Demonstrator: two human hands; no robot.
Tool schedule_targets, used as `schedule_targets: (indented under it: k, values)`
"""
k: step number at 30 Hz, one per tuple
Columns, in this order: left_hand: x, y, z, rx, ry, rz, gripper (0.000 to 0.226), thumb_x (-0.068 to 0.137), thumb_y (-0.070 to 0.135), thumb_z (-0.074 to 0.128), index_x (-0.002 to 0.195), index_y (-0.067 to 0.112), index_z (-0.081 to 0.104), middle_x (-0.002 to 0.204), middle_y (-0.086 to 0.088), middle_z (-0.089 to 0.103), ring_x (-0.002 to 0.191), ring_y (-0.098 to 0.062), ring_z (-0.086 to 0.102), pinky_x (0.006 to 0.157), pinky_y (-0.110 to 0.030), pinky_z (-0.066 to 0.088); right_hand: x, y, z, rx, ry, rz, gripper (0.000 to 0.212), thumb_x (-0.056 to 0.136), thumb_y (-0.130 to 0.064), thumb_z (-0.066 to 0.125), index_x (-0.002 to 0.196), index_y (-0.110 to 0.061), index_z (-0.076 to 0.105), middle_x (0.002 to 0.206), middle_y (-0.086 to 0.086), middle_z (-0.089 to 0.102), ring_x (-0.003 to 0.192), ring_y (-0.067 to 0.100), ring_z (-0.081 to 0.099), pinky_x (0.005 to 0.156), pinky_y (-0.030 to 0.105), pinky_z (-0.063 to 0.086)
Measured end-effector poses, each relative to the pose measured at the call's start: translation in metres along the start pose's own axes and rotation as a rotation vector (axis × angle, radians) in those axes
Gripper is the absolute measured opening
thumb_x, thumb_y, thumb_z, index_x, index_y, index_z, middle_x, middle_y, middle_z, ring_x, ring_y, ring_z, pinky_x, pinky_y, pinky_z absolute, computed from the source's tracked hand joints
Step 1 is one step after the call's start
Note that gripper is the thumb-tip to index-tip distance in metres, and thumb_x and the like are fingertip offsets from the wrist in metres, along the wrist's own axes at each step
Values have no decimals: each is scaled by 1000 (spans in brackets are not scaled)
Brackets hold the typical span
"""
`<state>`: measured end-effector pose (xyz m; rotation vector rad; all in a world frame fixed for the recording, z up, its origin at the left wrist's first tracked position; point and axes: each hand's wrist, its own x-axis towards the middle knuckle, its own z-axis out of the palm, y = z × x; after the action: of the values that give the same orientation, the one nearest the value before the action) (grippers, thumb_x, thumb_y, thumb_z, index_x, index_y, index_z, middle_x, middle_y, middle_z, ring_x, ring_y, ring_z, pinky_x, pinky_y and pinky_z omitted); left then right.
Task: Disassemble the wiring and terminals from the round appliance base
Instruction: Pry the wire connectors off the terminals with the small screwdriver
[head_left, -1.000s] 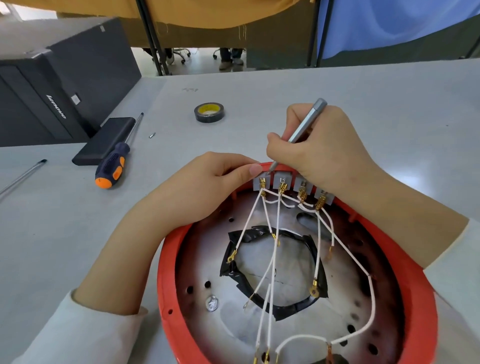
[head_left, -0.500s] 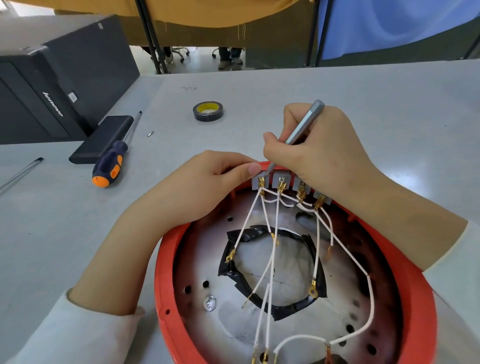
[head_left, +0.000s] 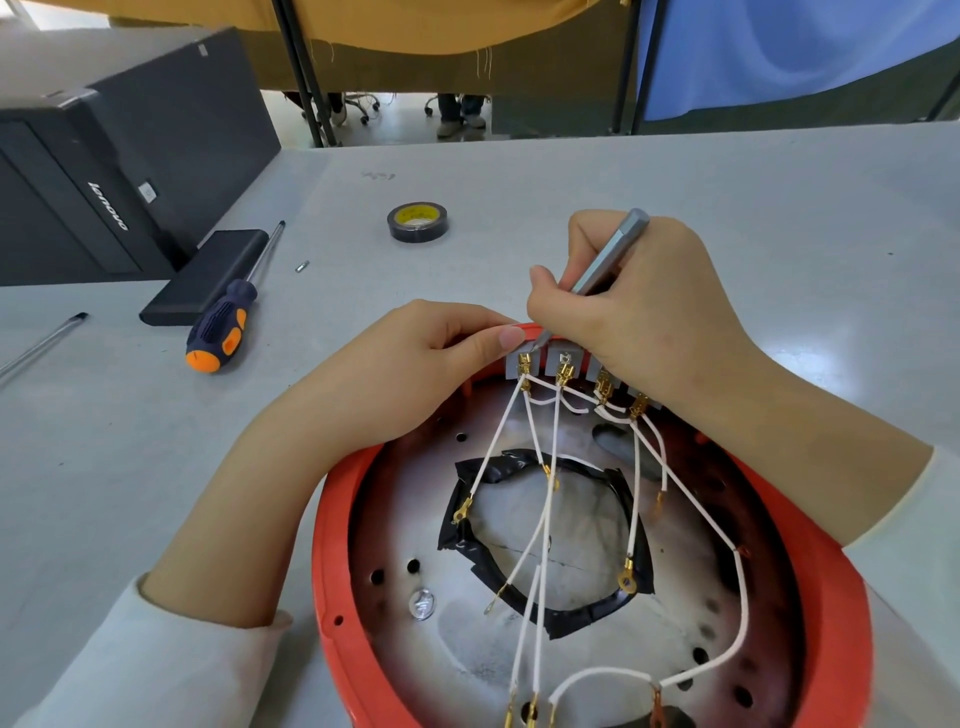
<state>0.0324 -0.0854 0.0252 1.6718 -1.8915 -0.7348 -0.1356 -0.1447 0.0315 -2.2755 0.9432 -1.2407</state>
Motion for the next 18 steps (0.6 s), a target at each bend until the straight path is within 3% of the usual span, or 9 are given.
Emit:
schedule_targets:
  k: [7,18]
  values:
    - [0,1,1,-11,-1,0,31,92,55,42,107,43,66,97,4,71,95,-19,64,89,-45,48,-1,0,2,-16,16,-28,42,81,-19,67,54,-17,36,46,-8,34,48,6,42,50,11,33]
    - [0,-1,1,-40,4,-3,29,93,49,45,109,38,67,100,17,70,98,-4,62,93,-34,47,13,1,1,109,-114,164,39,77,-9,63,52,-14,34,44,-7,29,41,7,33,40,10,27]
